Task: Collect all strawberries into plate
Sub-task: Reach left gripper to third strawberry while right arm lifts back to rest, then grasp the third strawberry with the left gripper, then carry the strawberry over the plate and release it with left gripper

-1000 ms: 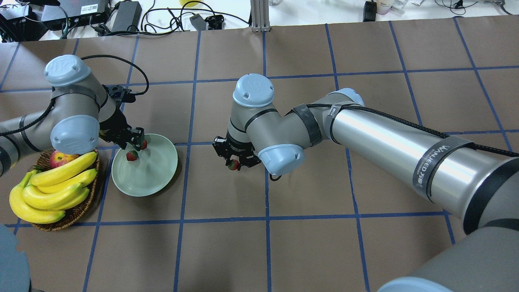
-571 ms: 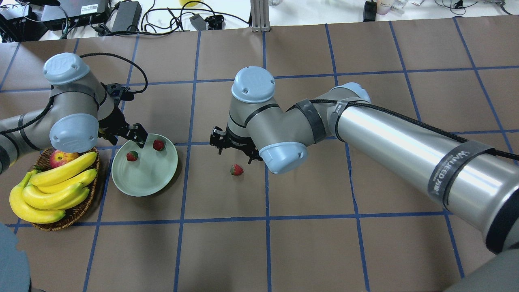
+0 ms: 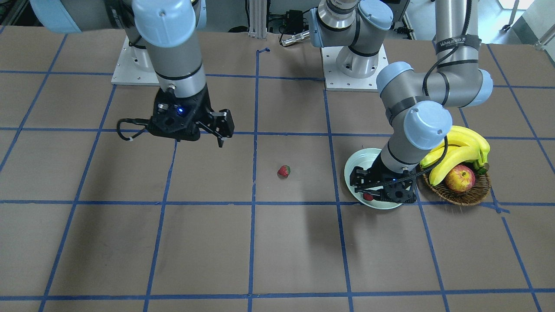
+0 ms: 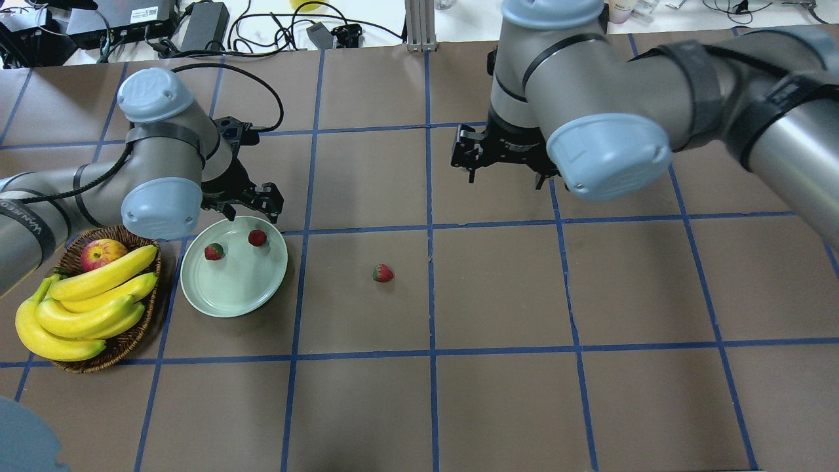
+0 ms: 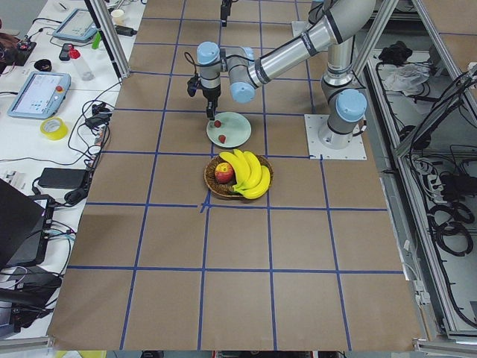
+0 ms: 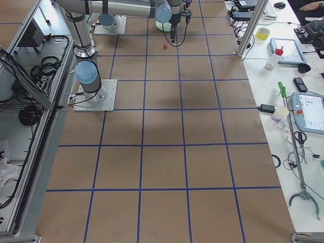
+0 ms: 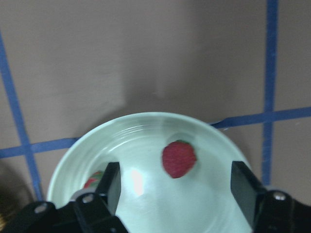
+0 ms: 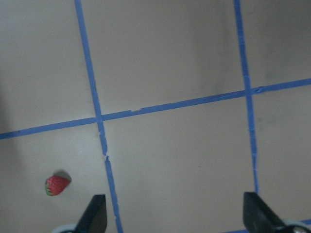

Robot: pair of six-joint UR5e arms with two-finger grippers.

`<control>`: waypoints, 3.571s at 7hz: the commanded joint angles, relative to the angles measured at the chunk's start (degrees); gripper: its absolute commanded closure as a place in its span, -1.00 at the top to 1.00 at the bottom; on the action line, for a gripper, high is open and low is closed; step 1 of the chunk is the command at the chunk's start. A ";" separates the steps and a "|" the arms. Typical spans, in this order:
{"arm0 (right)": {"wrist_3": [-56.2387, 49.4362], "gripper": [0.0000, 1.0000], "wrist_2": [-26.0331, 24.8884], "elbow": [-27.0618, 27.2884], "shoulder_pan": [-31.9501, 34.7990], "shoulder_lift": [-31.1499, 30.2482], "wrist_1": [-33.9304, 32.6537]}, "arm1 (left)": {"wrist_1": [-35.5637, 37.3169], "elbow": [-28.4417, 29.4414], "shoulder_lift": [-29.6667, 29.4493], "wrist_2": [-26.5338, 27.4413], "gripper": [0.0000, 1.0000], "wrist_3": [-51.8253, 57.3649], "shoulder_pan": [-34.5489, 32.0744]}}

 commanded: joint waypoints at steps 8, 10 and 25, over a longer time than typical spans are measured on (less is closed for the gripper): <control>-21.40 1.00 0.06 -7.13 -8.50 -5.14 6.96 | 3.80 -1.75 -7.01 -2.20 0.61 -29.66 -20.27; -21.58 1.00 -0.02 -7.48 -8.58 -5.14 6.26 | 4.27 -1.75 -7.27 -2.20 -0.01 -29.83 -20.27; -21.57 1.00 2.35 -6.78 -8.05 -5.84 6.17 | 0.23 -3.14 -0.24 2.08 -0.90 8.05 7.85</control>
